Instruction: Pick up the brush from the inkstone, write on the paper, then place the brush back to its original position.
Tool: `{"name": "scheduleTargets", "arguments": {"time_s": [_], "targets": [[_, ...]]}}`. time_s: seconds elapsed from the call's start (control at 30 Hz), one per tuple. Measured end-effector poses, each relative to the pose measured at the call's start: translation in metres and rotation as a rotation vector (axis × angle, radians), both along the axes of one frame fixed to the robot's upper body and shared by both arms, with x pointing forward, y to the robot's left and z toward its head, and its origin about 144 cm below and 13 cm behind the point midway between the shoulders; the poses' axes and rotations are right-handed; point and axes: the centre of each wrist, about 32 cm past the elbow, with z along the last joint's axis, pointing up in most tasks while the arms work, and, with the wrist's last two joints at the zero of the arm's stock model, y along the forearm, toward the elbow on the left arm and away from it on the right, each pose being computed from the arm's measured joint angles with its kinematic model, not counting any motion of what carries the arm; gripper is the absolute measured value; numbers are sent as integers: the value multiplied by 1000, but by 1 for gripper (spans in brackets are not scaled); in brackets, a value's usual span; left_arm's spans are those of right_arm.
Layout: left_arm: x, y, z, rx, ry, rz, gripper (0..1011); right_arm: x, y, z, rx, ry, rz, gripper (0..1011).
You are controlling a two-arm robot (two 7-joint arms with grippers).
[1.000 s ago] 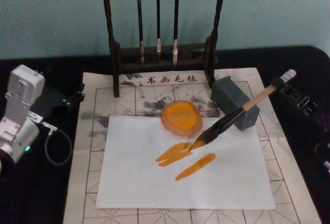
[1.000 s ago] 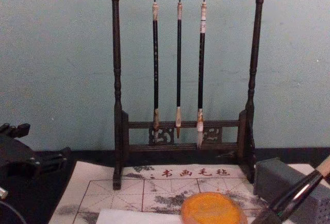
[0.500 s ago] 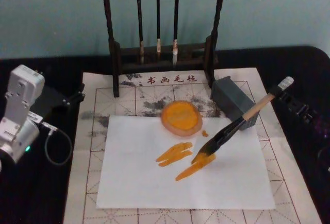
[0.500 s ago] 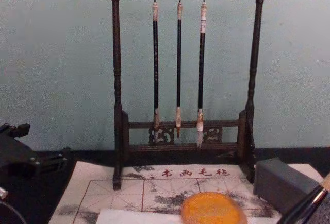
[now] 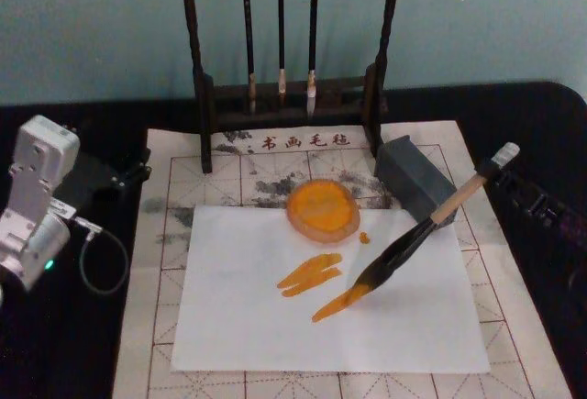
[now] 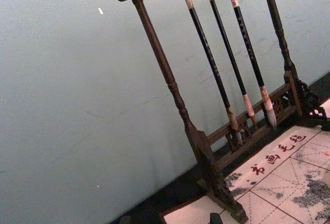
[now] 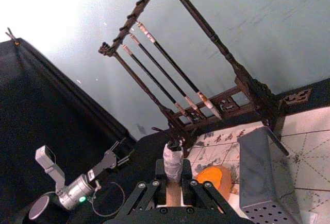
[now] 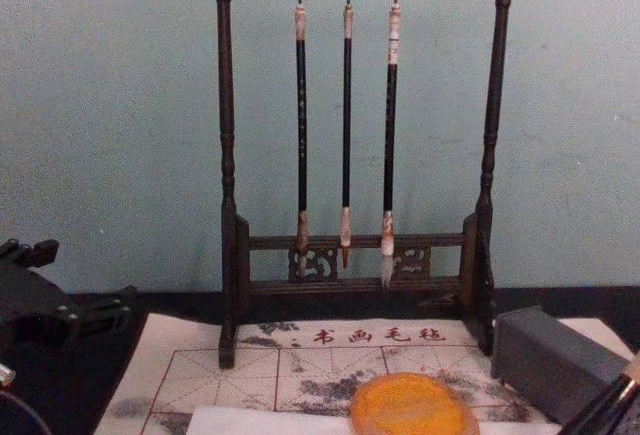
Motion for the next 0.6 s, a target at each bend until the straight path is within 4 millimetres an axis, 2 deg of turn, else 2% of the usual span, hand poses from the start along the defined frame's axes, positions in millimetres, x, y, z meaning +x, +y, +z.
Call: {"name": "scheduleTargets", "arguments": {"time_s": [0.6], "targets": [[0, 0, 0, 0, 0, 0, 1001, -3, -1, -2, -3, -1, 29, 183]]}}
